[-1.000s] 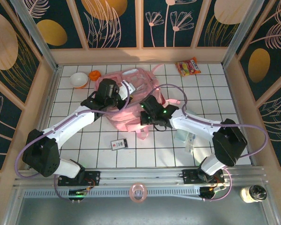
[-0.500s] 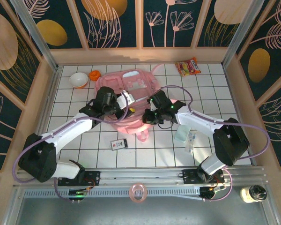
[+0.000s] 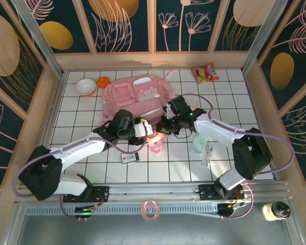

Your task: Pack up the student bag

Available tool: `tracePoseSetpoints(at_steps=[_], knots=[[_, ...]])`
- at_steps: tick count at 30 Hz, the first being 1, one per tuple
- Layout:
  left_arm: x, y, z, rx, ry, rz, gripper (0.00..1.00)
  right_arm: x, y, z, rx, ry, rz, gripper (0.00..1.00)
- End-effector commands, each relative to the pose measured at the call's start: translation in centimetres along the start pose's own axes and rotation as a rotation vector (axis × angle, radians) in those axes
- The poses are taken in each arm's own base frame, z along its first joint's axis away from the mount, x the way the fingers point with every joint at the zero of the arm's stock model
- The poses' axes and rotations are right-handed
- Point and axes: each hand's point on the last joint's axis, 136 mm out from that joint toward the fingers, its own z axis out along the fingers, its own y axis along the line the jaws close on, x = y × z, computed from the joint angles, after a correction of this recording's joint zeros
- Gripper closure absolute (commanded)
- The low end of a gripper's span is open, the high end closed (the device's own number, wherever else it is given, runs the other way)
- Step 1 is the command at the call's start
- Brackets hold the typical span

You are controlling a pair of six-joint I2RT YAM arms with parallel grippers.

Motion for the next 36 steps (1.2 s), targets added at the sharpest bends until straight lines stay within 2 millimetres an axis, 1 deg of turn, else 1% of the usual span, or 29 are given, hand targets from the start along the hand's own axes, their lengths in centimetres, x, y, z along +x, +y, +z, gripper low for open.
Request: tracePoseSetpoints(at_steps=[1,3,4,6,10,12,13,17,19,21,23,26,28,29,31,32,34,36], knots=[[-0.4,1.6,1.1,-0.052,0.012,-0.013,0.53,-1.2,2.0,-0.7,-0.088,-0.025,-0.013,1.00],[-1.0,1.2,1.4,-0.019,-0.013,-0.043,0.71,-1.3,1.8,-0.9,-0.088,-0.030,-0.002,1.00],[-1.4,1.0,1.4,-0.001,-0.034,-0.066,0.84,-1.3,1.7,-1.0,-0.084,-0.034,0.002,1.00],[-2.6,0.7,1.1,0.028,-0.084,-0.113,1.00,-1.4,1.3,-1.1,-0.063,-0.051,0.007,1.00],[-5.8,-0.6,0.0,0.132,-0.253,-0.218,1.00,-1.2,0.1,-1.0,-0.017,-0.093,0.021,1.00],[-6.9,-0.8,-0.5,0.155,-0.308,-0.255,1.00,-1.0,-0.2,-0.8,0.000,-0.112,0.022,1.00],[-7.3,-0.8,-0.7,0.165,-0.329,-0.272,1.00,-0.9,-0.3,-0.8,0.010,-0.122,0.021,0.98],[-8.6,-0.6,-1.3,0.186,-0.378,-0.295,1.00,-1.0,-0.7,-0.6,0.042,-0.156,0.013,0.93],[-8.8,-0.7,-1.4,0.196,-0.387,-0.301,1.00,-1.2,-0.4,-0.6,0.034,-0.172,0.007,0.87],[-8.9,-0.6,-1.4,0.192,-0.389,-0.303,1.00,-1.1,-0.6,-0.5,0.049,-0.180,0.005,0.79],[-9.1,-0.5,-1.5,0.191,-0.396,-0.306,1.00,-0.7,-1.2,-0.2,0.090,-0.179,0.007,0.75],[-9.8,-0.3,-1.8,0.196,-0.427,-0.312,1.00,-0.2,-2.2,0.3,0.154,-0.184,0.002,0.73],[-10.2,-0.2,-2.0,0.196,-0.444,-0.314,1.00,-0.2,-2.4,0.5,0.178,-0.198,-0.006,0.74],[-10.2,-0.1,-1.9,0.194,-0.443,-0.314,1.00,-0.4,-2.5,0.4,0.191,-0.207,-0.009,0.77],[-9.8,0.0,-1.7,0.181,-0.422,-0.309,1.00,-0.7,-2.8,-0.1,0.230,-0.226,-0.024,0.90],[-9.4,0.1,-1.5,0.170,-0.405,-0.303,1.00,-0.8,-3.0,-0.5,0.253,-0.232,-0.034,0.94],[-8.1,0.3,-1.1,0.142,-0.353,-0.291,1.00,-1.2,-3.6,-1.8,0.308,-0.244,-0.060,1.00],[-6.7,0.6,-0.9,0.123,-0.309,-0.289,1.00,-1.5,-4.7,-3.2,0.355,-0.240,-0.074,1.00]])
